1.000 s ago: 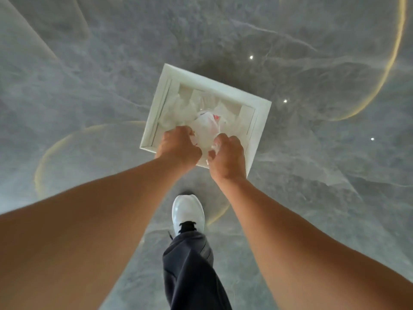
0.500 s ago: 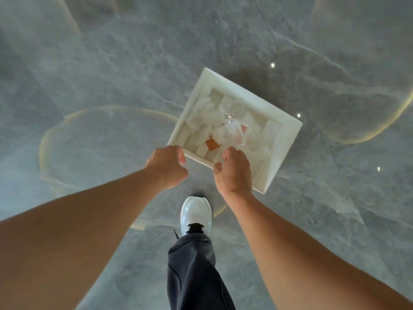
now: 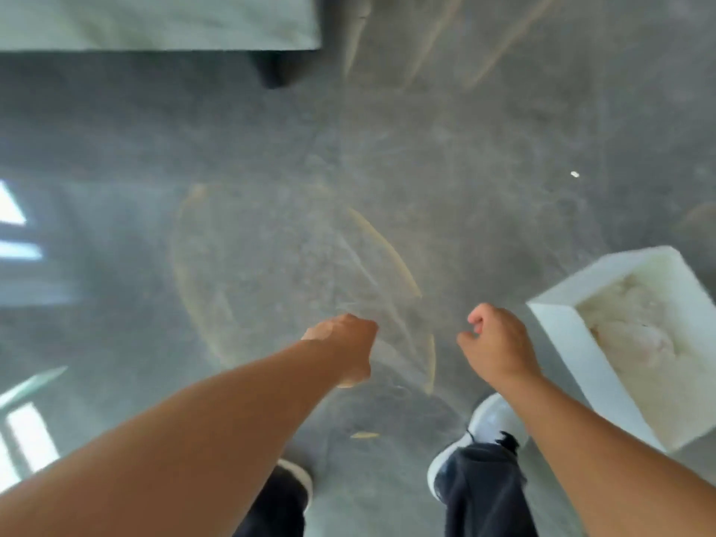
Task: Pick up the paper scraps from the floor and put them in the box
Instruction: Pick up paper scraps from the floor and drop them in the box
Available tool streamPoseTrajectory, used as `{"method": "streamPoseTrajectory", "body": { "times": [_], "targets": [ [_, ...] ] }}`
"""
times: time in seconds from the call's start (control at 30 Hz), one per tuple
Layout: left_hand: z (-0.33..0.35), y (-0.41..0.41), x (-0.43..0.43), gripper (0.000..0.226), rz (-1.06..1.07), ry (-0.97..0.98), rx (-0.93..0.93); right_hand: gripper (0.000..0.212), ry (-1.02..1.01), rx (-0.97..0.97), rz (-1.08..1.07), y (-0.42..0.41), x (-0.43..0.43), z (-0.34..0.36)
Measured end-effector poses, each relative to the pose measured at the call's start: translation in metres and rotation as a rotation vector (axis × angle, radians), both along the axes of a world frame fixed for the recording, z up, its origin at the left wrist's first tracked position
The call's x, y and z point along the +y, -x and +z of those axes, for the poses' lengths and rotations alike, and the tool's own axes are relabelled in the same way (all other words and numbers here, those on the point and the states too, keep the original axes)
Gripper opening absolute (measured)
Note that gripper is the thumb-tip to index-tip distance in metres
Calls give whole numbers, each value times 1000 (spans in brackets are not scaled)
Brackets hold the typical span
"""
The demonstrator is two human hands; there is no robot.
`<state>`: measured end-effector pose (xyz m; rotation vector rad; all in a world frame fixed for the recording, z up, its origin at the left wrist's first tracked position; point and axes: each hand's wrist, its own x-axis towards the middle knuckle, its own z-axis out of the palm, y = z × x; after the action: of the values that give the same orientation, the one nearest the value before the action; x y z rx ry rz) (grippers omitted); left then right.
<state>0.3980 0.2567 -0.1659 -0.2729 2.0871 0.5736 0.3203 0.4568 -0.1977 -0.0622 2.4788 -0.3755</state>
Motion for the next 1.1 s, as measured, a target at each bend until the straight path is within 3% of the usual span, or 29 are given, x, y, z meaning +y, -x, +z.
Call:
{"method": "streamPoseTrajectory", "body": {
  "times": [0.27,0.43,0.57,0.87,1.1],
  "targets": [
    [54,-187,-260,31,434,146,60,16,133,-17,505,-135,-329,40],
    [63,-304,-365,27,674,236,96,15,189,-31,757,-236,-498,62],
    [65,-387,-423,25,860,269,33,15,202,-58,900,-307,-572,75],
    [57,-514,-518,22,1057,288,-46,17,2,-107,1189,-390,-677,65],
    [9,-561,-647,27,1257,303,-90,31,-86,-255,1190,-450,-799,21]
  ]
}}
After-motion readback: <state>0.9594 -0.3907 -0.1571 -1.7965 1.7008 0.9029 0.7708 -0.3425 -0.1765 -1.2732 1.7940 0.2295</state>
